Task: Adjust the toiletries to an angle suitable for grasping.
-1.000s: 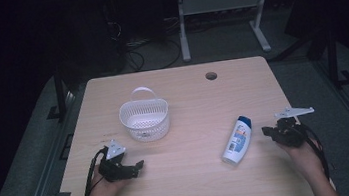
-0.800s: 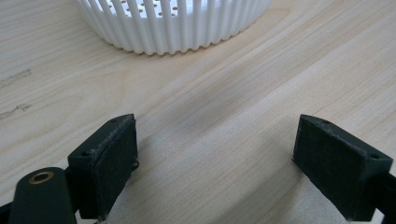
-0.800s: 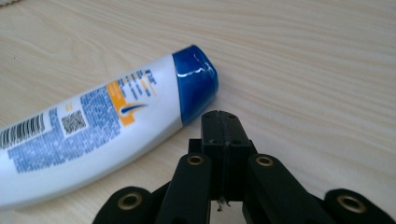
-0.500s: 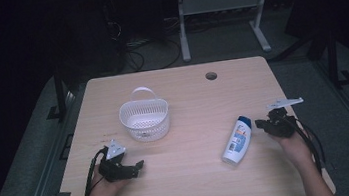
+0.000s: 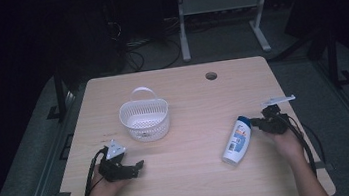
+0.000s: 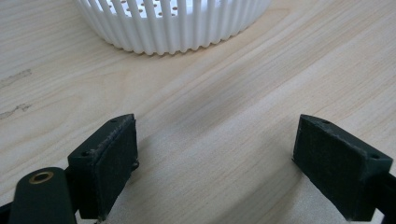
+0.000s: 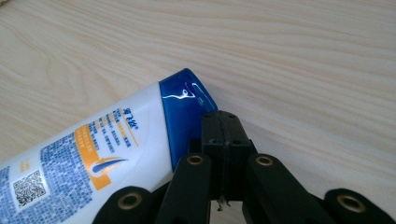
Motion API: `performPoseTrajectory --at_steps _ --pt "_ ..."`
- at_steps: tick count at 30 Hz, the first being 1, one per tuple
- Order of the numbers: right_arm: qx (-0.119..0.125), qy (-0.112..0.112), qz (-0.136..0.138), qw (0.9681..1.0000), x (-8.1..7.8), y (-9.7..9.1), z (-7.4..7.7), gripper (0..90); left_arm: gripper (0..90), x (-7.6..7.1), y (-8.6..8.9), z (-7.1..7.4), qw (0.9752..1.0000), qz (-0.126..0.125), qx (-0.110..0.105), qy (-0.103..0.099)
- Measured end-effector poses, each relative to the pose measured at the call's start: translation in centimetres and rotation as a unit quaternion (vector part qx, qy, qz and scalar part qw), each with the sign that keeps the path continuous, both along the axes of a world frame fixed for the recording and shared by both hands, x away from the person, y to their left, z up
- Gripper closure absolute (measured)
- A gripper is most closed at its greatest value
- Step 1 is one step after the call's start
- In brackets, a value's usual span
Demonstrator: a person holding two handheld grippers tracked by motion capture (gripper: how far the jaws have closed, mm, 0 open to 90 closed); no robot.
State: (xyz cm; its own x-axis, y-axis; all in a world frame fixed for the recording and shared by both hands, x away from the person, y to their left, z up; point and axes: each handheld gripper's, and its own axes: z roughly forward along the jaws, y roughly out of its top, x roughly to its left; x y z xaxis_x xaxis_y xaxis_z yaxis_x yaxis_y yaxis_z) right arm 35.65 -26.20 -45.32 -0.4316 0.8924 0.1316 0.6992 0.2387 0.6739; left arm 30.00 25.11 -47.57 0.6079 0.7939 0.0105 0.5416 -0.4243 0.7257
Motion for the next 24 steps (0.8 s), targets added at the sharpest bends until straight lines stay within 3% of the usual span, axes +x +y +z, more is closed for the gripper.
performPoseTrajectory --at_steps 5,12,24 --pt "-0.004 0.006 0.009 0.9999 0.3 0.7 0.0 89.6 13.5 0.0 0.0 0.0 1.0000 0.000 0.000 0.000" --pt "-0.006 -0.009 0.029 0.9995 0.7 2.4 0.7 89.6 13.5 0.0 0.0 0.0 1.0000 0.000 0.000 0.000" --pt "0.003 -0.007 0.041 0.9991 0.9 3.3 0.1 89.6 13.5 0.0 0.0 0.0 1.0000 0.000 0.000 0.000"
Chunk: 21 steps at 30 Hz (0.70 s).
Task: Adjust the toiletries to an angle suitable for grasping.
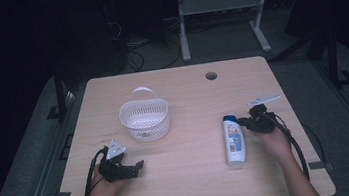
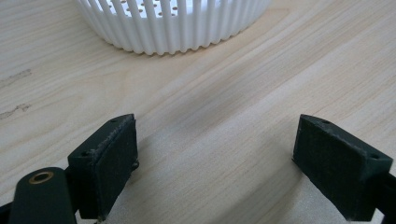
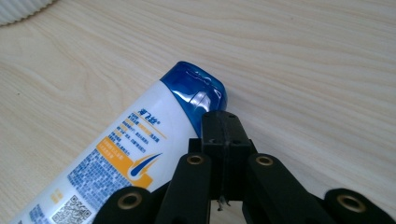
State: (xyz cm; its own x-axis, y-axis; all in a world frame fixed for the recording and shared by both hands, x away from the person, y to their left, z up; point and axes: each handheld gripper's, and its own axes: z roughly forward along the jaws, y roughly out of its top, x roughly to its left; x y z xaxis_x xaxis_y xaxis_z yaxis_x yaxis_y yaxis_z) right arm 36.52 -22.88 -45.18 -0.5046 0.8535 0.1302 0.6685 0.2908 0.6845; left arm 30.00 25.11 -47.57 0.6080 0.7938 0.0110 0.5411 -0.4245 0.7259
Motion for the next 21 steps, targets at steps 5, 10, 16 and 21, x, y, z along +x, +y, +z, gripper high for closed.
performPoseTrajectory --at_steps 5,10,16,21 --pt "0.000 0.002 0.007 1.0000 -0.1 0.5 0.0 89.6 13.5 0.0 0.0 0.0 1.0000 0.000 0.000 0.000" --pt "-0.002 0.000 0.021 0.9998 -0.2 1.3 0.0 89.6 13.5 0.0 0.0 0.0 1.0000 0.000 0.000 0.000" --pt "-0.003 0.002 0.033 0.9994 -0.3 2.1 -0.1 89.6 13.5 0.0 0.0 0.0 1.0000 0.000 0.000 0.000" --pt "-0.007 0.004 0.041 0.9991 -0.4 2.7 -0.1 89.6 13.5 0.0 0.0 0.0 1.0000 0.001 -0.001 0.000"
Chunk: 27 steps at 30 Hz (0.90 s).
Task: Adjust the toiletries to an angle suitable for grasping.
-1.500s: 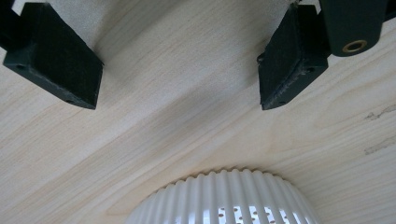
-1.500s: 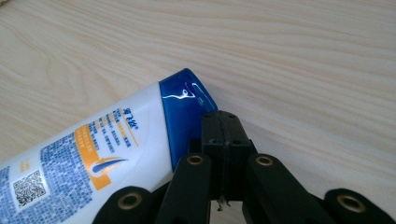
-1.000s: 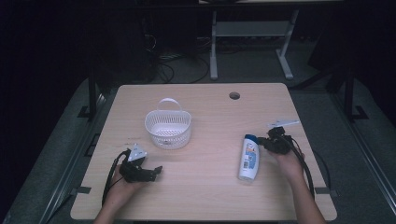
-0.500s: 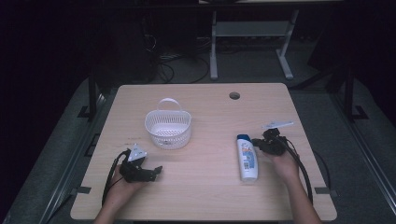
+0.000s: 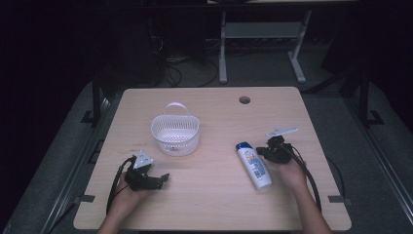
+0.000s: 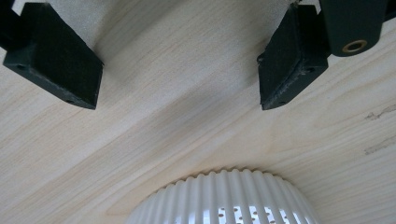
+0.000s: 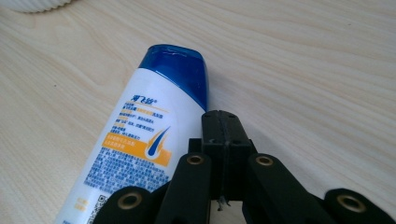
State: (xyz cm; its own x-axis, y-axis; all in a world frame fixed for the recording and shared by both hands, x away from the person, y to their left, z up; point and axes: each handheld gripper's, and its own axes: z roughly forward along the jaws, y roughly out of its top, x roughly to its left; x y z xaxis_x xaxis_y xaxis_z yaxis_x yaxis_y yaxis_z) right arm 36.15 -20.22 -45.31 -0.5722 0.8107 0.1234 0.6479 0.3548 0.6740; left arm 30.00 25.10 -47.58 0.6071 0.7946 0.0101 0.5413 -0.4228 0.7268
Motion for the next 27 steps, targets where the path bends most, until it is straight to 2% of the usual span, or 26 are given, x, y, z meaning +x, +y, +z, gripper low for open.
performPoseTrajectory --at_steps 18,25,27 --pt "0.000 0.003 0.031 0.9995 -0.6 1.4 0.3 89.6 13.5 0.0 0.0 0.0 1.0000 0.000 0.000 0.000" --pt "0.003 0.002 0.034 0.9994 -0.6 1.5 0.4 89.4 13.5 0.0 0.0 0.0 1.0000 0.001 -0.001 0.000" --pt "0.008 0.002 0.031 0.9995 -0.6 1.4 0.5 85.7 13.5 0.0 0.0 0.0 1.0000 0.000 -0.001 0.000"
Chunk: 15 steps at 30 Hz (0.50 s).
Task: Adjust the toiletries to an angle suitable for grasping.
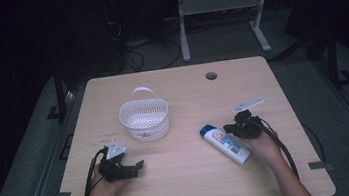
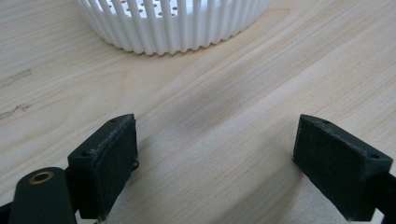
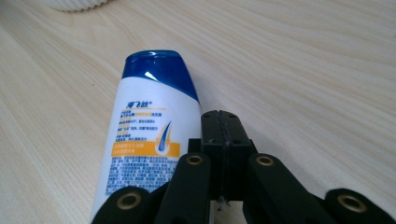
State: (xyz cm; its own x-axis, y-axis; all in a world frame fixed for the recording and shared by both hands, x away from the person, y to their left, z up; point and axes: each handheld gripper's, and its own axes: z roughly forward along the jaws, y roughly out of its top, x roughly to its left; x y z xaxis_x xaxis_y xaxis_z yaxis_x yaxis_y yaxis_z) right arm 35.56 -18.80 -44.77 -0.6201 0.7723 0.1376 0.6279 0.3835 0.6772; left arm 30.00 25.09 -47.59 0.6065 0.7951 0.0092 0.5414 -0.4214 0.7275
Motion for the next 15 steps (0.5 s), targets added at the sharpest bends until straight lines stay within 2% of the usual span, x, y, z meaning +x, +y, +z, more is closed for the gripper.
performPoseTrajectory --at_steps 2,3,10,15 --pt "0.002 0.001 -0.001 1.0000 -0.02 -0.15 0.16 80.3 13.5 0.00 0.00 0.00 1.0000 0.000 0.000 0.000" --pt "0.002 0.001 -0.001 1.0000 -0.02 -0.15 0.16 80.3 13.5 0.00 0.00 0.00 1.0000 0.000 0.000 0.000" --pt "0.017 0.016 -0.011 0.9997 -0.09 -0.91 0.66 50.9 13.5 0.00 0.01 0.00 1.0000 0.000 0.000 0.000" --pt "0.017 0.030 -0.018 0.9992 0.01 -1.07 1.02 35.3 13.5 0.00 0.02 0.02 1.0000 -0.001 0.001 0.001"
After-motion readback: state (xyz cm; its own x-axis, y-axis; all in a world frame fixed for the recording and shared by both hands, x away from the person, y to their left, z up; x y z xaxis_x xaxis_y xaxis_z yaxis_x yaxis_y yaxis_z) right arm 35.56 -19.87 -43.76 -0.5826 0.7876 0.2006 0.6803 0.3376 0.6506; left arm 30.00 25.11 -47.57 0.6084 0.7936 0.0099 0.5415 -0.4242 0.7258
